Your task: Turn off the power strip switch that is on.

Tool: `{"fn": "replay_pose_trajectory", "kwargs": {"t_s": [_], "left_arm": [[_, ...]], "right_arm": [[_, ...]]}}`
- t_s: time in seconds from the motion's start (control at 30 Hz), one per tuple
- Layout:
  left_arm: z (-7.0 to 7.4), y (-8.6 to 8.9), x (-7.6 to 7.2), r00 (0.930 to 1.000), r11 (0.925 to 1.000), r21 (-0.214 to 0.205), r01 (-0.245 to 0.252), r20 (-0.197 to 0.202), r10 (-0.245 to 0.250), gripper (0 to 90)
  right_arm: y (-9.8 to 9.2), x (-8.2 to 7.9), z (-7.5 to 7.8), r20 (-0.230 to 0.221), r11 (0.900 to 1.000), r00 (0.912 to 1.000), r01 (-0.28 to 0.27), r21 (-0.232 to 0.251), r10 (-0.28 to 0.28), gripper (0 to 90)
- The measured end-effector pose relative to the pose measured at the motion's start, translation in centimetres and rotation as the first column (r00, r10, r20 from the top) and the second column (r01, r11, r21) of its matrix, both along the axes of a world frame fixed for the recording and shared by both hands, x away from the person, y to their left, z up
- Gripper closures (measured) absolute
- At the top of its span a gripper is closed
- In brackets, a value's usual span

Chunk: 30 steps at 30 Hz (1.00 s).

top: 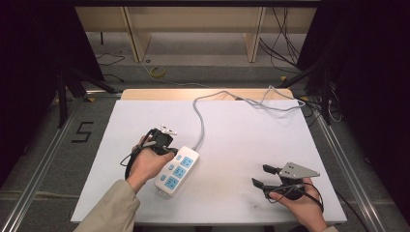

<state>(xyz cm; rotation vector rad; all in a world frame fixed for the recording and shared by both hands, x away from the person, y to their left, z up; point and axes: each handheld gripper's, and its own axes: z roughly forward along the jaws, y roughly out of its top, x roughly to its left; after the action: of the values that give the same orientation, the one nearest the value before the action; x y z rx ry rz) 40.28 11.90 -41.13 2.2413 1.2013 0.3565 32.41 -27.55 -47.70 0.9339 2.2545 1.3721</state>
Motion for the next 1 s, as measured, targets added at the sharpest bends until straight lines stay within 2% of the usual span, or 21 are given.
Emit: {"fn": "replay_pose_trajectory", "kwargs": {"t_s": [0.57, 0.67, 0.7, 1.0], "left_arm": [[0.1, -0.4, 0.5, 0.9989, 0.9995, 0.029, 0.013, -0.045, -0.012, 89.6], [0.0, -0.5, 0.7, 0.9985, 0.9992, 0.036, 0.017, -0.054, -0.015, 89.6], [-0.1, -0.6, 0.7, 0.9980, 0.9984, 0.051, 0.025, -0.059, -0.022, 89.6], [-0.3, -0.8, 1.0, 0.9971, 0.9978, 0.061, 0.026, -0.074, -0.021, 89.6]], "right_arm": [[0.0, 0.0, 0.0, 0.003, 1.0000, 1.0000, 0.001, -0.005, -0.001, 33.0], [0.0, 0.0, 0.0, 0.004, 1.0000, 1.0000, 0.001, -0.005, -0.001, 33.0], [0.0, 0.0, 0.0, 0.004, 1.0000, 1.0000, 0.003, -0.004, -0.003, 32.9], [0.0, 0.0, 0.1, 0.005, 1.0000, 1.0000, 0.004, -0.006, -0.004, 32.8]]}}
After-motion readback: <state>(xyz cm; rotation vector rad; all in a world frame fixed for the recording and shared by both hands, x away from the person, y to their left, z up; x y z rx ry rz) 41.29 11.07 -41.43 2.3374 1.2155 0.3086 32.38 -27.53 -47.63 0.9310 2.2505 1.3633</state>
